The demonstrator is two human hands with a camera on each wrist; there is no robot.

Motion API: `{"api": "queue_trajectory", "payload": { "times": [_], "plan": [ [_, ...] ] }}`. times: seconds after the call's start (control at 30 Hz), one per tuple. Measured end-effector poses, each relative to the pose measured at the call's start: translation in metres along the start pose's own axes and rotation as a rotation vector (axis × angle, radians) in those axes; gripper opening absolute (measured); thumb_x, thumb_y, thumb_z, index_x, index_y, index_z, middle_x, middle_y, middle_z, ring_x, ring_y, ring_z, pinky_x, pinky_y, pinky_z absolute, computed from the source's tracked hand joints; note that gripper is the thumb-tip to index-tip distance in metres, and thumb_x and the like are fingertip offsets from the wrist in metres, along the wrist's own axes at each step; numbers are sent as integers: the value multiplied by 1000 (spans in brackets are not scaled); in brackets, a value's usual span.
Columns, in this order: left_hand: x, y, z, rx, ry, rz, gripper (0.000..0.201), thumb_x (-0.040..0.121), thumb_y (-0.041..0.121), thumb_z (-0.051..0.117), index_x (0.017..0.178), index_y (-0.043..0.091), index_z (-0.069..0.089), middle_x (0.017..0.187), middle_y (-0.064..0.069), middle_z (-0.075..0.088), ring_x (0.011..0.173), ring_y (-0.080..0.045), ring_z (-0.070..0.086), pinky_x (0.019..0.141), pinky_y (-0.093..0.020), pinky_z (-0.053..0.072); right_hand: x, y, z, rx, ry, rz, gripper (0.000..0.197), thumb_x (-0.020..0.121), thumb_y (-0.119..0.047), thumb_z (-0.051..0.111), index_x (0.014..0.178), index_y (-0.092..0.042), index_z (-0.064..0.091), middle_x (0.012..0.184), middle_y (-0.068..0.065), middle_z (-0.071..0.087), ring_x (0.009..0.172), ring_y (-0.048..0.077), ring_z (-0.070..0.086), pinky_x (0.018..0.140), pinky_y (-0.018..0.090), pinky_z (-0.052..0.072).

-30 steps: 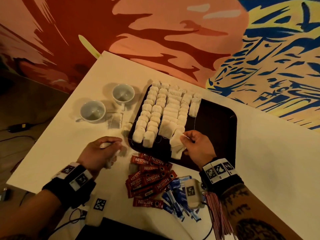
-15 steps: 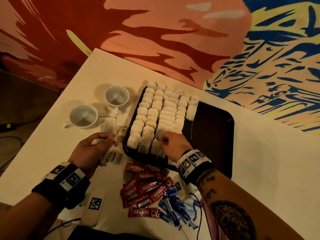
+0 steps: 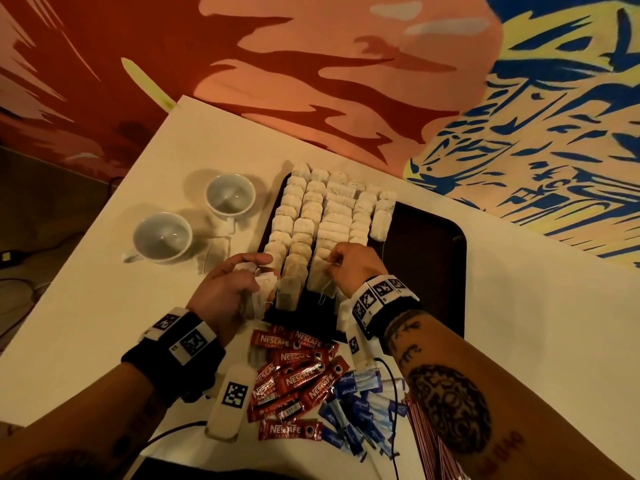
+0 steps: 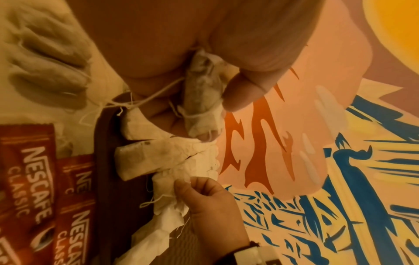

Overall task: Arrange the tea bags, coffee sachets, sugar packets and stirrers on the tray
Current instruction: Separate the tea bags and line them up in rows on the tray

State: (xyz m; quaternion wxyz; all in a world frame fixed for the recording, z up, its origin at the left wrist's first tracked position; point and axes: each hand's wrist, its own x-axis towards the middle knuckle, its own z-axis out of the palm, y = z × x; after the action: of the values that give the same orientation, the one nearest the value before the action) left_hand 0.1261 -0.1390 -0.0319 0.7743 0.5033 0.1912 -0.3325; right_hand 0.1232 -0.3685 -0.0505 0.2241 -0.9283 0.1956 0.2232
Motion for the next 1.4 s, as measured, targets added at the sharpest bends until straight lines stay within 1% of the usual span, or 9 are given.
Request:
{"api": "queue_trajectory", "payload": {
  "times": [0.23,0.4,0.57,0.73,0.97,1.1,1.2,1.3,1.4],
  "plan": [
    [-1,-3,6,40,-52,11,56,78,-29,35,114,3,63,94,-12,73,79,-26,72,57,-34,59,-4,-6,1,-28,-23,22,33,82,-21,71,112,-22,58,119,3,55,103,22,57,85,33,52],
    [0,-8,11,45,-63,66,59,82,-27,48,130,7,54,114,-13,71,101,-29,71,83,-43,59,-22,-16,-11,160,139,-29,30,86,-38,72,108,-24,57,112,-4,54,96,14,58,84,30,48],
    [-1,-9,23,146,-69,123,73,72,-7,75,138,13,49,120,-11,70,116,-27,65,101,-45,49,-69,-35,-5,516,64,-158,28,90,-49,66,109,-28,68,94,-11,69,85,-1,62,73,17,46],
    [-6,-13,30,417,-110,155,101,56,37,89,145,28,41,125,1,69,117,-18,64,105,-47,47,-80,-26,4,610,124,-145,14,90,-37,71,86,-23,73,85,-7,73,81,7,68,77,28,55],
    [-18,-21,45,321,-156,130,64,62,20,89,120,30,65,121,-8,70,111,-21,67,101,-43,50,-92,-5,-5,506,157,-160,12,94,-31,66,83,-32,62,81,-15,66,78,1,62,64,9,44],
    [-22,-24,51,178,-156,72,48,77,-1,76,121,16,64,123,-21,66,111,-35,66,100,-51,50,-96,8,-8,550,221,-143,15,98,-30,58,84,-31,56,85,-5,69,79,10,67,68,21,49],
    [-23,-26,54,277,-135,104,46,63,21,87,107,23,71,113,-26,68,108,-49,63,98,-63,48,-97,13,-7,619,251,-110,15,99,-31,56,84,-28,56,83,-1,69,76,14,68,65,29,54],
    [-22,-31,57,378,-52,153,24,68,19,87,83,30,72,79,-13,72,70,-29,65,81,-46,55,-100,15,-6,644,251,-97,15,97,-33,59,82,-30,59,80,-5,68,74,15,67,71,42,60],
    [-21,-32,58,465,-20,176,22,81,6,78,81,26,69,65,-4,65,60,-20,56,66,-33,52,-100,15,-9,690,204,-93,11,93,-42,64,94,-30,63,86,-6,69,77,12,68,73,42,60]
  ]
}}
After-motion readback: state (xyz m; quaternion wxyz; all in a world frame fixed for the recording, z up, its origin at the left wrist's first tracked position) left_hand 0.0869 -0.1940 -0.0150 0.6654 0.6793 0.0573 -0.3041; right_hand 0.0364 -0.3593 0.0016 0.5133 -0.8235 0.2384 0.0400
